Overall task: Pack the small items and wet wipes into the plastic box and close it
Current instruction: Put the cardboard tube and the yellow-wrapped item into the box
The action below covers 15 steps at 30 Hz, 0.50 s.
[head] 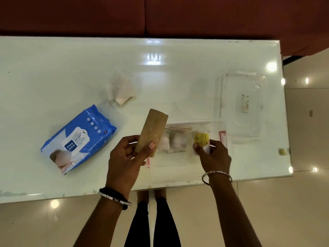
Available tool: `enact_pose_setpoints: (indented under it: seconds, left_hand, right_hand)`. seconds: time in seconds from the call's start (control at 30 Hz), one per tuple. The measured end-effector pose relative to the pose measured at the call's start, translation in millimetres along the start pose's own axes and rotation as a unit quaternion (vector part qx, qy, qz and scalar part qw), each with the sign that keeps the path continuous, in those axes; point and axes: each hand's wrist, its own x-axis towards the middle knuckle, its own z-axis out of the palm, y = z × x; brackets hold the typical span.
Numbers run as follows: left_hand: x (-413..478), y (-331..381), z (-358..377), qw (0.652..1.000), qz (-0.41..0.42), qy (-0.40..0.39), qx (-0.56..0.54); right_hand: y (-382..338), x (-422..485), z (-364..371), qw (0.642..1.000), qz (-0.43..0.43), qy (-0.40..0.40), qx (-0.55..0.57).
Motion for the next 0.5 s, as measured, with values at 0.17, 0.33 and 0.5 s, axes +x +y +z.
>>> enact_pose_setpoints:
  seconds: [0.17,0.33,0.5]
  left_hand:
    - [-9,-4,-3,0.999,0.011,0.006,0.033]
    - [-13,-5,-6,0.997,0.021,0.01,0.068]
    - [-19,-5,0,0.991,0.032,0.001,0.129]
  right_hand:
    - [-5,15,23,0.999,-0.014,0.034,-0.029]
    - [-10,14,22,0.997,-0.027,0.031,-0.059]
    - [-12,-18,-1,0.992,-0.103,0.074,-0.027]
